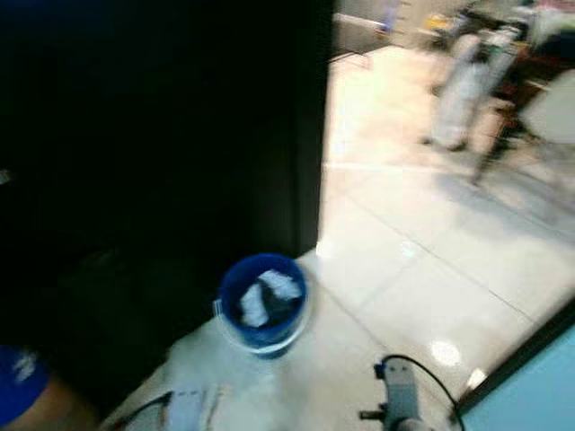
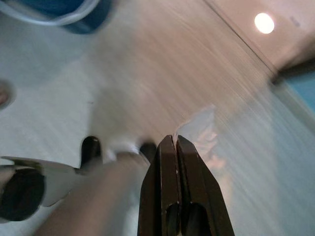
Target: Clean up the room
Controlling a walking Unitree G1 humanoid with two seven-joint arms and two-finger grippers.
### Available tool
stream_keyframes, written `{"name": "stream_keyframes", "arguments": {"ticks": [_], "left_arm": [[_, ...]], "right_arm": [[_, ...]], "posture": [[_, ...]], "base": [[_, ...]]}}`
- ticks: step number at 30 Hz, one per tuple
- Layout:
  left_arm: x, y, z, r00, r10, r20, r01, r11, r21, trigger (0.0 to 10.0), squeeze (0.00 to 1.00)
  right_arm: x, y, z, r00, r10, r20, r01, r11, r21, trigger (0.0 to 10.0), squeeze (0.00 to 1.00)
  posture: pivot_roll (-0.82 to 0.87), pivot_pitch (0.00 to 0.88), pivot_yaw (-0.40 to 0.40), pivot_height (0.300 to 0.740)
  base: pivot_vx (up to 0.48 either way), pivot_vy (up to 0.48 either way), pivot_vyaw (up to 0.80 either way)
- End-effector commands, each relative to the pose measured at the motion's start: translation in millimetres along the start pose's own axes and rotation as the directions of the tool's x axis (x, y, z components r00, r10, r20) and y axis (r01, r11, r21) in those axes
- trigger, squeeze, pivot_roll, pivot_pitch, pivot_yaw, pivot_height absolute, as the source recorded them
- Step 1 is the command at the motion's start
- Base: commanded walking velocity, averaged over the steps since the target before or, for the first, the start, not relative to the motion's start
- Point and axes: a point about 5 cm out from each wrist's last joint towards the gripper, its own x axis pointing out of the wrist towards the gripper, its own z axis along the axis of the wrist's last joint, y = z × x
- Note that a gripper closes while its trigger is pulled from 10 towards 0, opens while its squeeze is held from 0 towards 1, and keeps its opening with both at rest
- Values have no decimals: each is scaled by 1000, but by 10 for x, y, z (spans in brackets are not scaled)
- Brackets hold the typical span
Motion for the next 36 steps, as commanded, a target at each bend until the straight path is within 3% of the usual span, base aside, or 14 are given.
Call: {"name": "stream_keyframes", "arguments": {"ticks": [1,5,13,16,18,19,20,25,26,27,32,36], "left_arm": [[-33,174,59,999,1,36,0,1000,-22,10000,0],[-22,178,161,998,-15,54,15,1000,-1,10000,0],[-32,197,174,996,-63,57,61,998,28,10000,0],[-2,26,203,989,-135,55,128,986,105,10000,0],[6,-16,207,989,-138,57,132,986,103,10000,0],[34,-164,241,985,-162,64,155,983,96,10000,0],[34,-164,241,985,-162,64,155,983,96,10000,0],[55,-392,307,959,-275,61,271,960,71,10000,0],[55,-392,307,959,-275,61,271,960,71,10000,0],[50,-447,302,941,-336,46,332,940,73,10000,0],[44,-491,246,927,-375,-4,373,922,101,10000,0],[33,-498,156,917,-396,-38,398,917,37,10000,0]], "right_arm": [[-23,-77,-67,999,-26,-25,26,1000,9,10000,0],[-22,-75,-71,999,-31,-28,31,999,9,10000,0],[-23,-72,-88,999,-37,-40,38,999,8,10000,0],[-25,-71,-104,998,-37,-51,37,999,4,10000,0],[-25,-72,-104,998,-37,-52,38,999,5,10000,0],[-24,-75,-96,998,-42,-47,43,999,9,10000,0],[-24,-75,-96,998,-42,-47,43,999,9,10000,0],[-18,-68,-71,998,-46,-36,46,999,-2,10000,0],[-18,-68,-71,998,-46,-36,46,999,-2,10000,0],[-17,-71,-60,998,-48,-33,48,999,-7,10000,0],[-14,-97,-10,998,-58,-21,58,998,-19,10000,0],[7,-127,209,997,-68,43,70,997,-45,10000,0]], "posture": [[-31,76,25,740],[-33,76,27,740],[-37,78,27,740],[-36,81,25,740],[-36,82,25,740],[-37,82,25,740],[-37,82,25,740],[-39,87,22,740],[-39,87,22,740],[-40,89,21,740],[-46,93,21,740],[-56,99,19,740]], "base": [[480,0,0],[480,0,0],[480,0,0],[480,0,-775],[480,0,-769],[480,0,-763],[480,0,-763],[154,0,0],[0,0,0],[0,0,0],[0,0,0],[0,0,0]]}}
